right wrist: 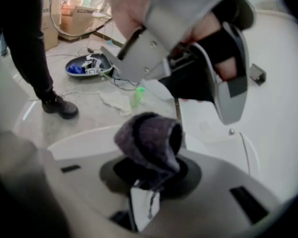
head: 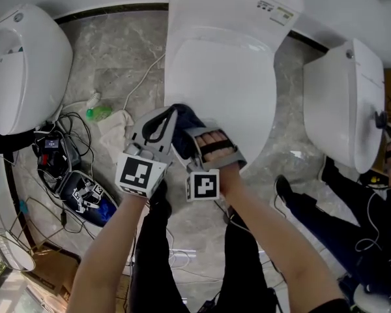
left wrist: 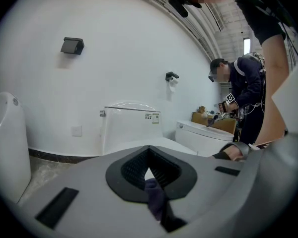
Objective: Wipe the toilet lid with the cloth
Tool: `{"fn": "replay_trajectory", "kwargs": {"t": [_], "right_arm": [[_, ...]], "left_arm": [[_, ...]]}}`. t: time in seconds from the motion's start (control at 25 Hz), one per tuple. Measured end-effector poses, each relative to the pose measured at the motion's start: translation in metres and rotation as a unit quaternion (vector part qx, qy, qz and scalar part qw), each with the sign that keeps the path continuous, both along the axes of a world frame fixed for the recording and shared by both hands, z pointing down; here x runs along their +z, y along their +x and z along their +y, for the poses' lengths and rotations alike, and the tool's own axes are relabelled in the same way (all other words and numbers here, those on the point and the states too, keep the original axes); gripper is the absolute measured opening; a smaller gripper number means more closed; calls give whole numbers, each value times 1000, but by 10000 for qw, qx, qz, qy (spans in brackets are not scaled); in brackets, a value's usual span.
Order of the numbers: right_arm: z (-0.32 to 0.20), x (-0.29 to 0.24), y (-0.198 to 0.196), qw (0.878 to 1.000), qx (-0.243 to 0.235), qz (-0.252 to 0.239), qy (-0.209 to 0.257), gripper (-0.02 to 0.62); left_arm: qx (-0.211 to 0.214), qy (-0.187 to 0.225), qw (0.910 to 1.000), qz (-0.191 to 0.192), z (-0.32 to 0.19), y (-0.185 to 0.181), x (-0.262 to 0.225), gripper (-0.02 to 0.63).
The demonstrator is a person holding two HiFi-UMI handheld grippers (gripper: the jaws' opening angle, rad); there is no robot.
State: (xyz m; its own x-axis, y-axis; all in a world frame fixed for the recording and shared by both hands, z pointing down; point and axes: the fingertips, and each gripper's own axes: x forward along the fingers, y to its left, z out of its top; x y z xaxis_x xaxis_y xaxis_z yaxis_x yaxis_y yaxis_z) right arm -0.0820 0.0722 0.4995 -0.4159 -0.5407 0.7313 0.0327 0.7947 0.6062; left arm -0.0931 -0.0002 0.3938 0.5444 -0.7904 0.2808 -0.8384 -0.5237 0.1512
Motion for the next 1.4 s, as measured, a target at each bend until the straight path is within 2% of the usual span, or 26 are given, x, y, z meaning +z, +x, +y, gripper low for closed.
{"fn": "replay_trajectory", "kwargs": {"t": [0.12, 0.32, 0.72, 0.88, 1.16, 1.28, 1.4], "right_arm": [[23, 3, 1, 9999, -108, 25, -131, 98], [50, 8, 4, 9993, -219, 60, -302, 98], [54, -3, 8, 9992, -238, -66, -304, 98], [5, -21, 25, 9998, 135, -165, -6, 98], [-144, -31, 42, 9945, 784, 65, 693, 98], [-188, -32, 30, 9931, 796, 203, 834, 98], [-211, -30, 22, 9923, 771, 363, 900, 98]], "left_arm": [[54, 96, 9999, -70, -1, 1, 0, 9], [-8, -64, 10000, 25, 0, 4, 1, 9], [46, -36, 10000, -27, 2, 8, -2, 9], [-1, -50, 10000, 6, -2, 6, -6, 9], [71, 36, 9999, -82, -3, 3, -2, 9], [30, -22, 10000, -75, -3, -3, 0, 9], [5, -22, 10000, -92, -7, -8, 1, 9]]}}
